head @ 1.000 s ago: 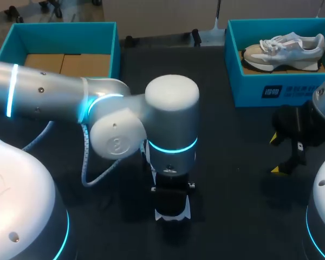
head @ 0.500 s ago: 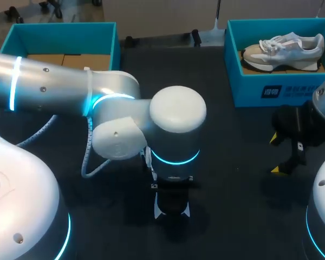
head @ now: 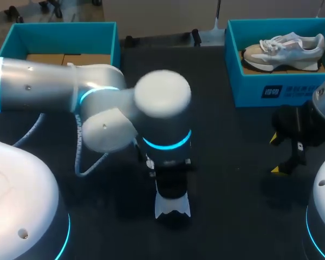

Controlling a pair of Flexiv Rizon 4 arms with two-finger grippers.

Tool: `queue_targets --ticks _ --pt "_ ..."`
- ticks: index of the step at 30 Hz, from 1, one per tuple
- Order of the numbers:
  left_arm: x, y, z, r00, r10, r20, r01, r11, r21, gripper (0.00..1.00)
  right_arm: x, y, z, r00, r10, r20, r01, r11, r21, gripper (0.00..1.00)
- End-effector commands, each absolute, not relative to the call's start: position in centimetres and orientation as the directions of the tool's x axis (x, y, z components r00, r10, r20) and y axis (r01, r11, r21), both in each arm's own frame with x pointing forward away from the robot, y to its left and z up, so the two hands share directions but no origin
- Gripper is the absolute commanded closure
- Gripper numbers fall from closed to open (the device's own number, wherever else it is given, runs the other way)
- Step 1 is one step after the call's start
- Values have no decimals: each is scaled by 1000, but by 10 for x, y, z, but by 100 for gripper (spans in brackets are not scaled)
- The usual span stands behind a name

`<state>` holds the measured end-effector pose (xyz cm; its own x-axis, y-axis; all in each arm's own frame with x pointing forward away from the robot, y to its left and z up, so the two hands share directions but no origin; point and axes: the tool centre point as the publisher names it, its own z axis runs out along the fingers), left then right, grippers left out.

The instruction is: Take the shoe out of the shoebox, open the shoe tongue, remove and reinsert the insole, then place the shoe into the shoebox

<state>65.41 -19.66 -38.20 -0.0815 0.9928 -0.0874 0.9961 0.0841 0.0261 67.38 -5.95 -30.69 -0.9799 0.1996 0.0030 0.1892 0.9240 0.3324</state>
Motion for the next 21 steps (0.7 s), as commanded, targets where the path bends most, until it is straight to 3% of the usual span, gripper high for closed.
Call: queue_targets --ticks 1,21 --pt "667 -189 -368 -67 987 -146 998 65 -25 100 673 -58 -308 -980 201 1 190 925 329 0" --pt "654 -201 -359 32 989 -145 993 -48 -109 100 673 -58 -308 -980 201 1 190 925 329 0"
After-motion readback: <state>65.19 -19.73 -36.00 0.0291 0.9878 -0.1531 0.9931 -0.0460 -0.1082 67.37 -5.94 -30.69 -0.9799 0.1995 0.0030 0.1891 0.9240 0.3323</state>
